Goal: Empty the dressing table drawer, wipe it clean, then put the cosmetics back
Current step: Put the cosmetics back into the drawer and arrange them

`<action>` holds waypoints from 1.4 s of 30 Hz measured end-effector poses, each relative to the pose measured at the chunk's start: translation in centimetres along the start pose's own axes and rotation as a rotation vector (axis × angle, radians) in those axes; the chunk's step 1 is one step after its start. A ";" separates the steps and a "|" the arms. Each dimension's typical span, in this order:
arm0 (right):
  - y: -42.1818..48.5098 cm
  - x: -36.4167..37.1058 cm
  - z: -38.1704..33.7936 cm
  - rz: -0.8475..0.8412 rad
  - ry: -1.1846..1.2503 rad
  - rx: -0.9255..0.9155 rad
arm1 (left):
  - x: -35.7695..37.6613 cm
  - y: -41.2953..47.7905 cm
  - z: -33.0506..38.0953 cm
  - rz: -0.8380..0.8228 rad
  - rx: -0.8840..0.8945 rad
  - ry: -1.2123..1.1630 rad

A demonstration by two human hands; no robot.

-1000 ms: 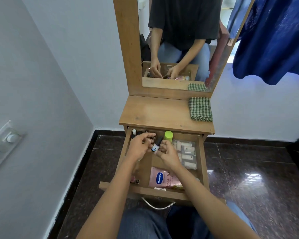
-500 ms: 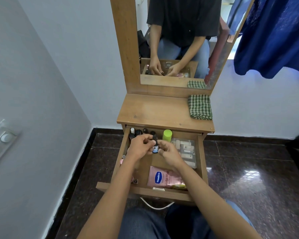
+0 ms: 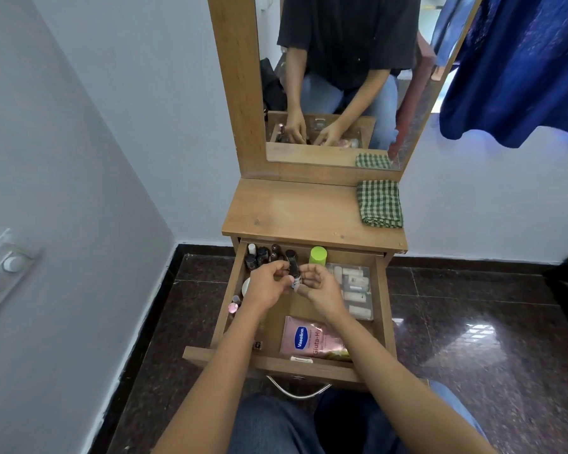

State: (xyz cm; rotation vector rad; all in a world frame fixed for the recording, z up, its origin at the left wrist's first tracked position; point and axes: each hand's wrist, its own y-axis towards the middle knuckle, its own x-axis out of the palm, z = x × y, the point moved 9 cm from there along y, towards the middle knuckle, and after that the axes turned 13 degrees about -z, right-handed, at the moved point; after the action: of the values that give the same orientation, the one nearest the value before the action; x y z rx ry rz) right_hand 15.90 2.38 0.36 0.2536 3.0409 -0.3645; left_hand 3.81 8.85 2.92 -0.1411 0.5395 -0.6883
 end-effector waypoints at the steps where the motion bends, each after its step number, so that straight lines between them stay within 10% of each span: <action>1: 0.0 -0.1 0.0 0.009 -0.003 -0.001 | 0.2 0.0 -0.2 -0.004 -0.013 0.000; 29: -0.8 -2.3 1.6 0.209 -0.212 0.104 | 3.3 2.2 -4.3 0.271 -0.238 0.010; 42: -2.4 -6.0 0.6 0.509 -0.323 0.082 | 6.2 3.7 -8.1 0.310 -0.465 -0.560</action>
State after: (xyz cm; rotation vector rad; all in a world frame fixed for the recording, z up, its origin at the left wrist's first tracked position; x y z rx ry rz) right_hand 21.41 -1.00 0.88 0.8565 2.5294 -0.4361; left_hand 5.72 8.16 -7.74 -0.6517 0.1639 -0.1904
